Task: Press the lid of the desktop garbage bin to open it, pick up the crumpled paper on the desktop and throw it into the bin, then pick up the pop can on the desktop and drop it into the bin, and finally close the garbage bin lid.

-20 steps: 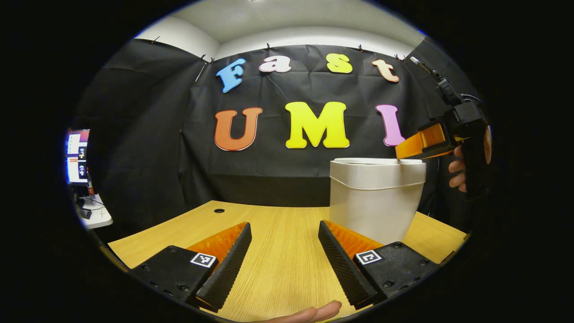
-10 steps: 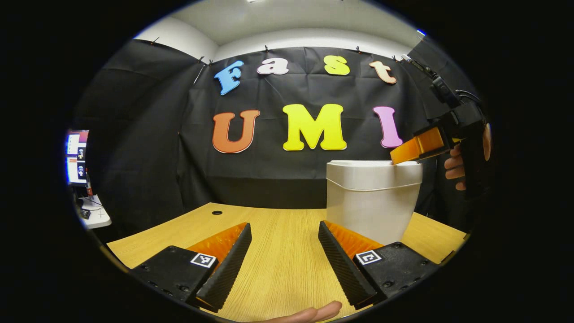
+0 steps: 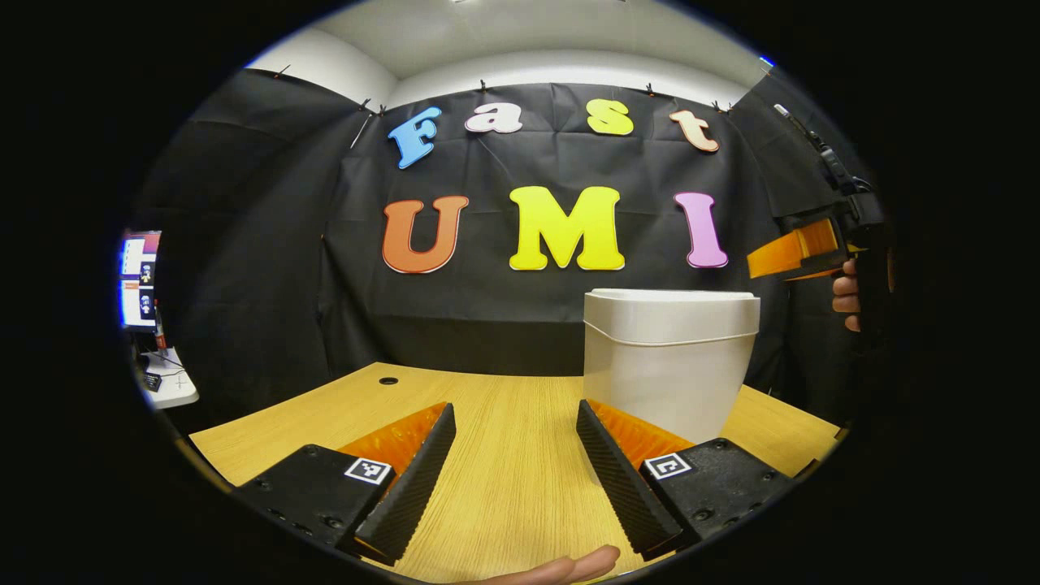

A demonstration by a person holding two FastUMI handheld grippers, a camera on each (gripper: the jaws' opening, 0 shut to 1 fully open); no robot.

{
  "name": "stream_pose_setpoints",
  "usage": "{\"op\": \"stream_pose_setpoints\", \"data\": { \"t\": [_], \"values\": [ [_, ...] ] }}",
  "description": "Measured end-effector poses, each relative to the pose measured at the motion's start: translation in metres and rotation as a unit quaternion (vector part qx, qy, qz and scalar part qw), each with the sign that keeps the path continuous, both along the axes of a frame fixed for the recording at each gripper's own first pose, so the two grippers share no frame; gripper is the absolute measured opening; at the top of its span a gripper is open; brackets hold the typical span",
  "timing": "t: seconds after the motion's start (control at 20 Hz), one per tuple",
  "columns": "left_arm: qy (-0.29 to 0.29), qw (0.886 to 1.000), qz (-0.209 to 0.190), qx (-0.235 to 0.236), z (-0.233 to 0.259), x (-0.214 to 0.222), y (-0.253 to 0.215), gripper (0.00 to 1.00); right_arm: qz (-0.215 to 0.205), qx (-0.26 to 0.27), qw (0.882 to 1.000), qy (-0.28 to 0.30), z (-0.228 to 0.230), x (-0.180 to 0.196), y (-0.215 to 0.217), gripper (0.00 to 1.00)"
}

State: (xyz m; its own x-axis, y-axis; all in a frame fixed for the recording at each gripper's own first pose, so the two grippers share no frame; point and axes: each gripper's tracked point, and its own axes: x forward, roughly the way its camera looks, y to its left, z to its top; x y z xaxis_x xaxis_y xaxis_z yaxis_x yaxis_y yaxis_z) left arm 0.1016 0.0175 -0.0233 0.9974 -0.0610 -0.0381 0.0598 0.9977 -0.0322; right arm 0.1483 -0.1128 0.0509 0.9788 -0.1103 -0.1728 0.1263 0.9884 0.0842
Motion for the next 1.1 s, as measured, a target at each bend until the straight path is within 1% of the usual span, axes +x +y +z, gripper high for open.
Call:
{"op": "stream_pose_setpoints", "data": {
  "t": [0.1, 0.2, 0.35, 0.5, 0.6, 0.8, 1.0, 1.1],
  "values": [
    [0.003, 1.000, 0.001, 0.006, 0.000, -0.003, -0.004, 0.97, -0.015, -0.010, 1.000, -0.019, -0.002, -0.017, -0.014, 0.96],
    [0.001, 1.000, 0.002, 0.017, 0.002, -0.004, -0.008, 0.97, -0.023, -0.009, 0.999, -0.027, -0.018, -0.036, -0.020, 0.96],
    [0.000, 1.000, 0.001, 0.017, 0.002, -0.009, -0.013, 0.97, -0.029, -0.007, 0.999, -0.038, -0.049, -0.066, -0.021, 0.96],
    [0.000, 1.000, -0.008, 0.026, 0.000, -0.015, -0.021, 0.97, -0.052, -0.007, 0.998, -0.037, -0.084, -0.088, -0.027, 0.96],
    [-0.005, 1.000, -0.006, 0.024, 0.003, -0.020, -0.020, 0.97, -0.062, 0.001, 0.997, -0.034, -0.101, -0.096, -0.030, 0.96],
    [-0.012, 0.999, 0.012, 0.030, 0.009, -0.025, -0.007, 0.96, -0.066, 0.023, 0.997, -0.018, -0.119, -0.102, -0.030, 0.96],
    [-0.012, 0.999, 0.009, 0.034, 0.010, -0.027, -0.006, 0.96, -0.075, 0.012, 0.997, -0.012, -0.127, -0.114, -0.032, 0.96],
    [-0.006, 0.999, 0.006, 0.032, 0.006, -0.026, -0.006, 0.96, -0.072, 0.008, 0.997, -0.009, -0.130, -0.117, -0.029, 0.96]
  ]
}}
